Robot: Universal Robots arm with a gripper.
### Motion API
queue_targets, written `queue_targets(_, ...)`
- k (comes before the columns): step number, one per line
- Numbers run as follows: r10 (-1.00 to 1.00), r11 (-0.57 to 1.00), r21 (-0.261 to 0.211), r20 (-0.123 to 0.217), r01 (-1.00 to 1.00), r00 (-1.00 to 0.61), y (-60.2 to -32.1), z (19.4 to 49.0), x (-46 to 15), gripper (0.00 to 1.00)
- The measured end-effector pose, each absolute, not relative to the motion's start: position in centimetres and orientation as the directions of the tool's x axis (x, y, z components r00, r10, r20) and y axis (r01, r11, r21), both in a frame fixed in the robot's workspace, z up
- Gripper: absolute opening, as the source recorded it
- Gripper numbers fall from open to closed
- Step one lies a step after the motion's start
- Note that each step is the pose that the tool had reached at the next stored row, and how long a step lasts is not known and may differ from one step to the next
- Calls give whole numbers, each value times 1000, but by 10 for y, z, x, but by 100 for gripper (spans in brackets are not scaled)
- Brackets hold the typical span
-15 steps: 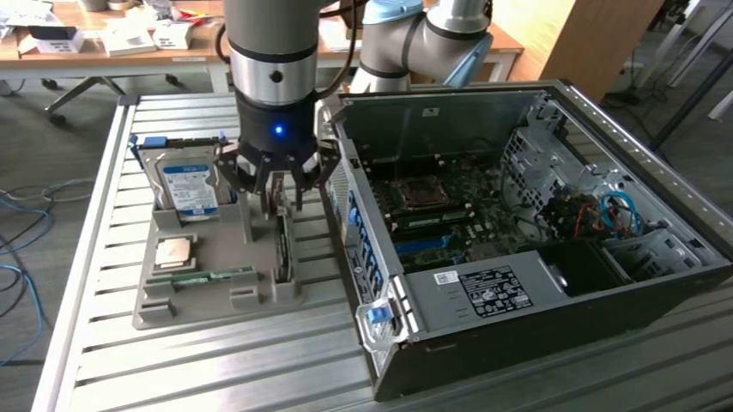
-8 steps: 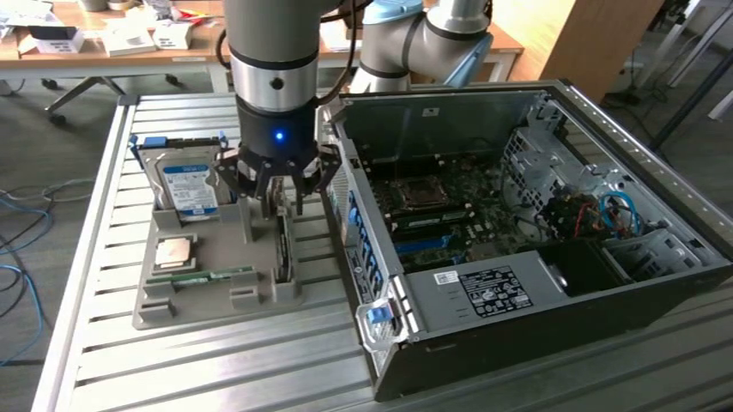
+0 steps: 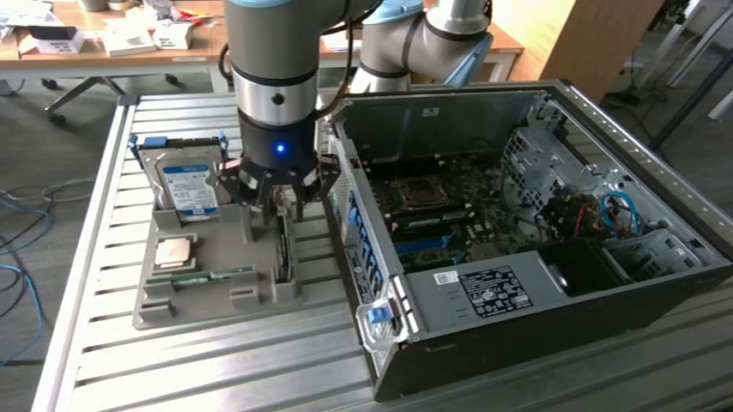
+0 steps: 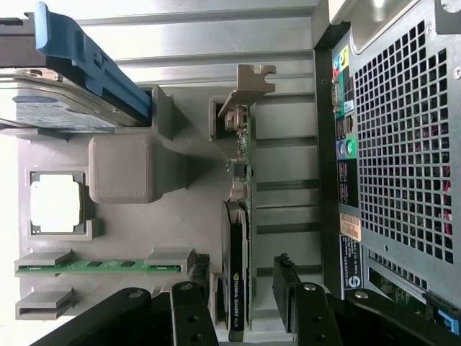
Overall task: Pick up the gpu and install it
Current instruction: 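Pick up the gpu and move the gpu toward the slot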
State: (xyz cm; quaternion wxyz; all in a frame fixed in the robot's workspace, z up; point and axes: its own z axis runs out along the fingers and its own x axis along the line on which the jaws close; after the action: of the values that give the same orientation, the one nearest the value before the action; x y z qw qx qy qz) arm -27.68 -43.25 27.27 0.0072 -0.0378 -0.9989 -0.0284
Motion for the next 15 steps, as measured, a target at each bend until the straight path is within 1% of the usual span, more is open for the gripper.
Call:
queue_targets(6,75,996,56,17,76,-997,-432,264,-277,49)
queue_targets(15,75,996,56,17,76,-997,-432,259,-277,49)
